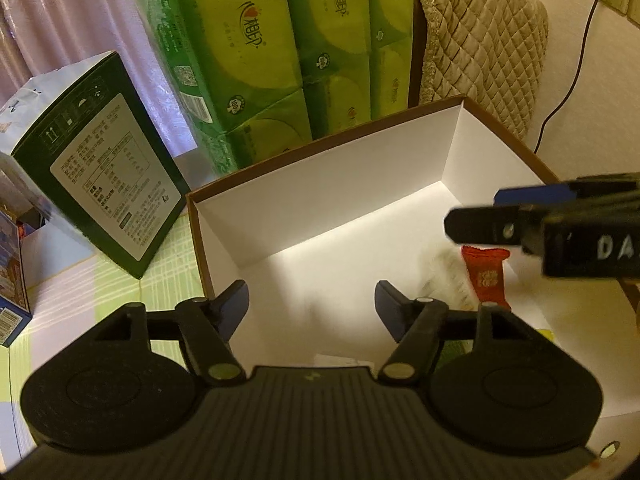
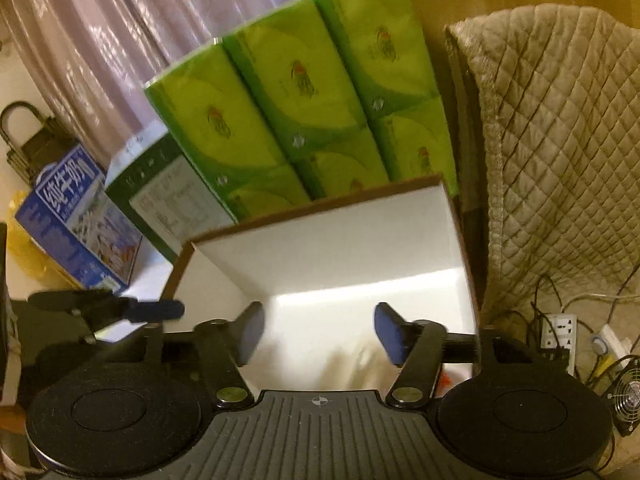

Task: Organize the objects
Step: 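Lower both items into the box and open both tools, then withdraw both tools from the box toward the blue tube and white carton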

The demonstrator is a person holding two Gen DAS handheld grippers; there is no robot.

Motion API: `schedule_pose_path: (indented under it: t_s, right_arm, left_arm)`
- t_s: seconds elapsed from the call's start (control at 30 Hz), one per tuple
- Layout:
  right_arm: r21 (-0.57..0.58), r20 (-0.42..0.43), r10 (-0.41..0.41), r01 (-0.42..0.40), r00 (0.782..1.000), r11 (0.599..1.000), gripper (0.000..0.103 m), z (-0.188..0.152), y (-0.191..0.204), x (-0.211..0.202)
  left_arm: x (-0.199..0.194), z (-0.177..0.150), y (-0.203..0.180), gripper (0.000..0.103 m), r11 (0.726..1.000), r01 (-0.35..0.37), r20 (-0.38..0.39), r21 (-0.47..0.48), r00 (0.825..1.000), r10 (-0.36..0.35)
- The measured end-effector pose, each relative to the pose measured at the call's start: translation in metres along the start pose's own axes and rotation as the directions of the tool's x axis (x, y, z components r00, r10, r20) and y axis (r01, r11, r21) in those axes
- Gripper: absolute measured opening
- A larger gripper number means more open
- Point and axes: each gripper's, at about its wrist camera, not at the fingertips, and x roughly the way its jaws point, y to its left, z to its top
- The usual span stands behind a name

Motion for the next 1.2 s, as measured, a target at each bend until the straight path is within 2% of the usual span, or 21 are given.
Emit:
schedule_pose_path:
  t_s: [0.4, 0.67, 1.2]
  right_arm:
    - [-0.005, 0.019, -0.013, 0.013, 1.0, 1.0, 0.068, -0.017, 0.004, -0.058]
    - [0.008, 0.018, -0.043, 0.043, 0.999, 0.999, 0.072, -0.044, 0.012, -0.093]
    - [0.041, -0.006, -0.061, 0.061, 0.998, 0.997, 0.072, -0.095, 0.039, -0.14]
  left_arm:
    - [-0.045, -0.018, -0.001, 0.079, 0.999, 0.044, 0.031, -0.026, 0.999, -0.043]
    - [-0.083, -0.041, -0.007, 0.079, 0.995, 0.079, 0.05, -0.067, 0.996, -0.075]
    - [-0.146, -0.096, -0.017, 0.079, 0.983, 0.089, 0.036, -0.159, 0.996, -0.084]
